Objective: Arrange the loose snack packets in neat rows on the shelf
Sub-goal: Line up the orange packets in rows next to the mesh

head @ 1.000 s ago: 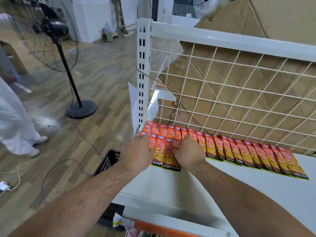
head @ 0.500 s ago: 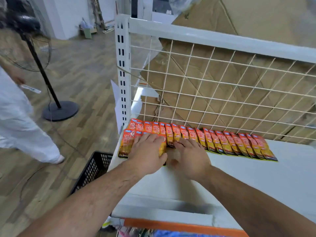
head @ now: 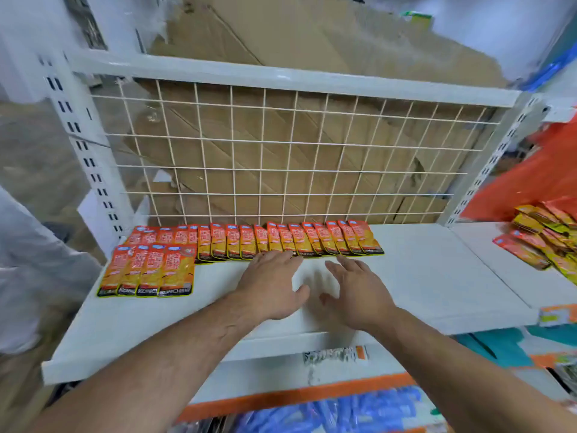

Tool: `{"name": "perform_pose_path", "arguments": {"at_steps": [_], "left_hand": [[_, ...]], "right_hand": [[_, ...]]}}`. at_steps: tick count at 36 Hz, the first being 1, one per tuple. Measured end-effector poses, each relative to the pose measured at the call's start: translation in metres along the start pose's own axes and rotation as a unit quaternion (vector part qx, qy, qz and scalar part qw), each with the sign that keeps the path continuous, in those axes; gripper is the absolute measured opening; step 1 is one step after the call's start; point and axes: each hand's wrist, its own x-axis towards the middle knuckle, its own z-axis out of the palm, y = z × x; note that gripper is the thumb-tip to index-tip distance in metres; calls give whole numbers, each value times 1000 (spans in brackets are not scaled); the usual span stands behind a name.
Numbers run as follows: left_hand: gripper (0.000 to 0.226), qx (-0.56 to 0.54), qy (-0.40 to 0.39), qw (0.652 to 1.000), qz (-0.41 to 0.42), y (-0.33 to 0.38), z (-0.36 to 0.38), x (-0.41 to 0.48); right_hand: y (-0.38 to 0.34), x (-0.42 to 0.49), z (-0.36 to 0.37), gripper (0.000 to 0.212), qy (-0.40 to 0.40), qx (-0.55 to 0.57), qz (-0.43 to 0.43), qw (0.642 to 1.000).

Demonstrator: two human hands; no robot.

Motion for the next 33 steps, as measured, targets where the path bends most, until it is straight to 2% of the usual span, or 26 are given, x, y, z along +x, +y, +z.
{"name": "perform_pose_path", "arguments": {"at_steps": [15, 27, 33], "left_hand": [[68, -11, -21, 998, 63, 234, 22, 63], [72, 2, -59, 987, 147, 347, 64, 152], [70, 3, -45, 979, 200, 402, 85, 224]], "right_hand": [[221, -92, -42, 73, 32, -15, 65, 997], [350, -107, -41, 74, 31, -24, 155, 987], [418, -91, -45, 70, 51, -1, 204, 978]]}}
